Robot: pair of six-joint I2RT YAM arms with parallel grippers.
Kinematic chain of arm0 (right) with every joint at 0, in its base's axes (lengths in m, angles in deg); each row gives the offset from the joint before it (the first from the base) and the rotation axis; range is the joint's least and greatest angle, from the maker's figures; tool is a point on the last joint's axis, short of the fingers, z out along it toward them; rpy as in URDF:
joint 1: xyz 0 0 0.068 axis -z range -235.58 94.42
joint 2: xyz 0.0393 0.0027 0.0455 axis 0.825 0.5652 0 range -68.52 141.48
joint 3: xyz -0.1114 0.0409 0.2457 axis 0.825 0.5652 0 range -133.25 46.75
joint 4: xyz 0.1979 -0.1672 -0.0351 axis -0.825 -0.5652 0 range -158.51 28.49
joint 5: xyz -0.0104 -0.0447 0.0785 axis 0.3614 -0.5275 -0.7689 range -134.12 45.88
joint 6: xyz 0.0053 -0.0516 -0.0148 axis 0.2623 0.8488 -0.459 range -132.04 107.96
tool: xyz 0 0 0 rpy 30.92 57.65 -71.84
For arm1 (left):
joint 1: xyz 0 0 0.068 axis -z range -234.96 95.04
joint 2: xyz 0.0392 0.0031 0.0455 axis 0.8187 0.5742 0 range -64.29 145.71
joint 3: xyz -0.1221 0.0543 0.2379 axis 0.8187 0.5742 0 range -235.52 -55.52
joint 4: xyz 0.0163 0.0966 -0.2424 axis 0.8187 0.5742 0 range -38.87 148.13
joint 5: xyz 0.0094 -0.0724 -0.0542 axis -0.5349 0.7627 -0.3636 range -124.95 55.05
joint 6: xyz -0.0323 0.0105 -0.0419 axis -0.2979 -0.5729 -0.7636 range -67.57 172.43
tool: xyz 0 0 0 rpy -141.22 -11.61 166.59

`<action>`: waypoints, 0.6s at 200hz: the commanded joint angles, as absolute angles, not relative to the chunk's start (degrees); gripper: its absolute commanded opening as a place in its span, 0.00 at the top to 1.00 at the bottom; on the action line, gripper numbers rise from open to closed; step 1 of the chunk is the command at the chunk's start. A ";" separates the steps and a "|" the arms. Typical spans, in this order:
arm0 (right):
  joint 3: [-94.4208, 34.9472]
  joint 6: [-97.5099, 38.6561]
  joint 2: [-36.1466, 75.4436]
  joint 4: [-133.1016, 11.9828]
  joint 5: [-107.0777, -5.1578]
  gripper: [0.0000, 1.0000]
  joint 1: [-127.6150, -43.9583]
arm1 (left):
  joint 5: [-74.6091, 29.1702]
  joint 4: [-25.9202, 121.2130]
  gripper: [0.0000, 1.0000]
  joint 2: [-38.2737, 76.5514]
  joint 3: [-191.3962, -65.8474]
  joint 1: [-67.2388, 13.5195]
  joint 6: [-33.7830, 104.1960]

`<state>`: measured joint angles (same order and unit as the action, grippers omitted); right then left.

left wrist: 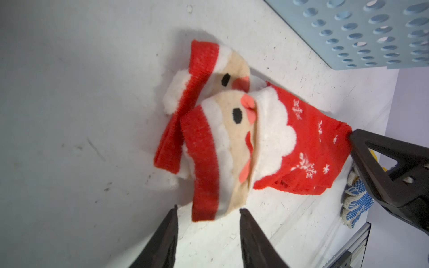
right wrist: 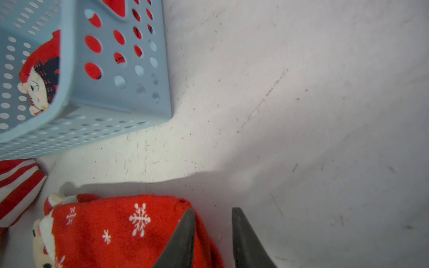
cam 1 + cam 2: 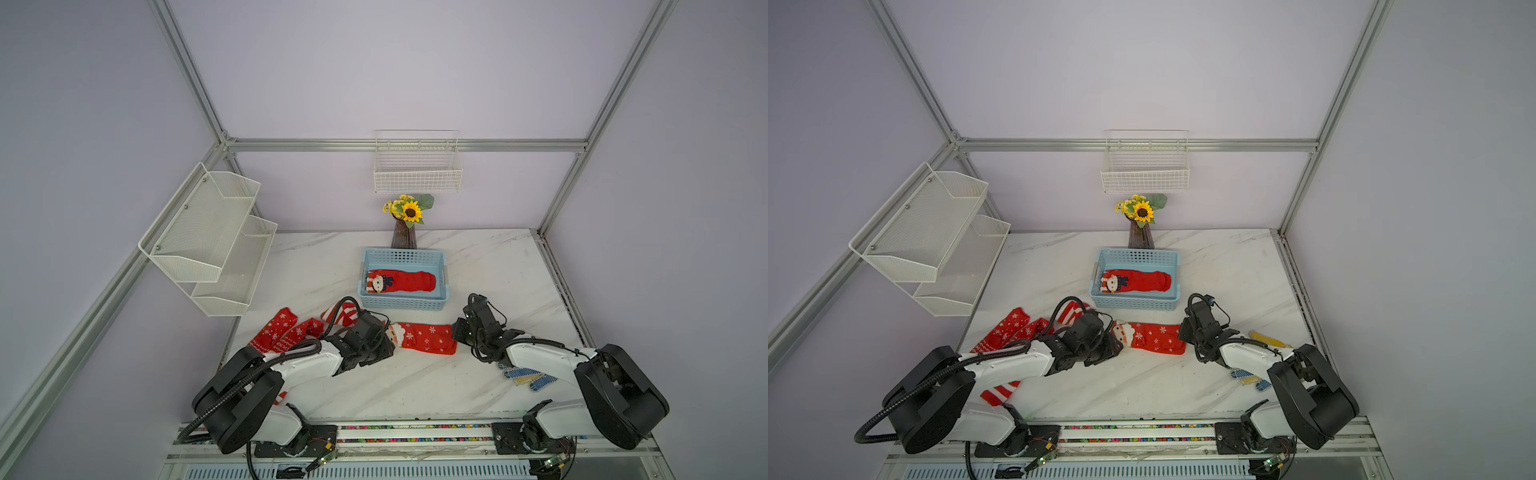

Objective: Place the socks together as a pair
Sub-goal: Place the sock in the sock.

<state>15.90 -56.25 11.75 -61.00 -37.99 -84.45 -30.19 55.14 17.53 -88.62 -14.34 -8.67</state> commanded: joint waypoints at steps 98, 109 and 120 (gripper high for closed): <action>12.21 -56.40 10.51 -60.72 -41.68 1.00 -83.89 | -30.48 63.59 0.97 13.38 -94.05 -15.80 -1.68; 12.18 -56.34 8.25 -61.43 -43.26 1.00 -83.91 | -28.23 65.11 0.97 12.74 -95.29 -16.35 -0.21; 12.44 -56.83 6.48 -61.51 -44.22 1.00 -83.89 | -27.21 67.20 0.97 11.92 -96.55 -16.54 1.41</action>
